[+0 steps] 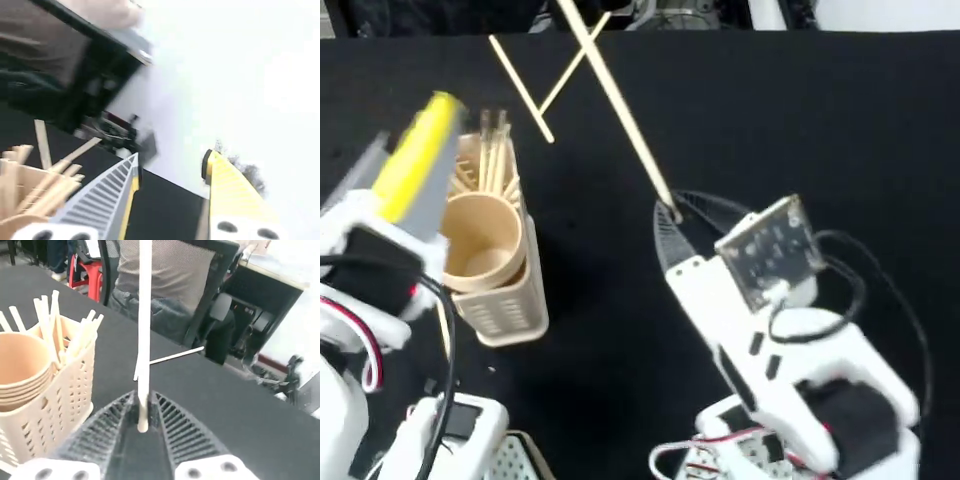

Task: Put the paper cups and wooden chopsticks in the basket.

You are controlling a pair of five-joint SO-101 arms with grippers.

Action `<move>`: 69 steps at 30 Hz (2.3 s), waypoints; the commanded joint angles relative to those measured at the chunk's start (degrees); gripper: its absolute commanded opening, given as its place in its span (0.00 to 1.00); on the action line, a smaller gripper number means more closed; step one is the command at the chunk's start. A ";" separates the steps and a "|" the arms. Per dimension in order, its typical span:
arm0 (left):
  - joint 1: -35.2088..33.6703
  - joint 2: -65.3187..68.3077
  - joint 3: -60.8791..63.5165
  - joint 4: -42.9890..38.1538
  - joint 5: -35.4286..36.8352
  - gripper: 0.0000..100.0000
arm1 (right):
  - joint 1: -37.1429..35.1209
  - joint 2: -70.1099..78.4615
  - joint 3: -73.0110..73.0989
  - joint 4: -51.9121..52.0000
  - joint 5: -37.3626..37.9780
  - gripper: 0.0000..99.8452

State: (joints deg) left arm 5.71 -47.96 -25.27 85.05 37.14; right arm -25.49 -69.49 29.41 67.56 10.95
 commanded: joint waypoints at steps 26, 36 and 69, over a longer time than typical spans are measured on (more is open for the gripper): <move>24.57 1.93 3.65 -6.24 -0.88 0.20 | -8.44 -11.91 8.57 -5.01 -3.08 0.01; 24.66 1.93 8.40 -10.29 -5.36 0.17 | -12.57 -17.80 11.56 -4.57 -3.08 0.01; 24.22 1.32 9.80 -10.02 -8.18 0.17 | -13.19 -18.51 12.00 -4.57 -2.64 0.01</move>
State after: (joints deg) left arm 29.98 -46.29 -14.11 75.38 29.49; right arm -41.58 -87.60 42.51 63.43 8.40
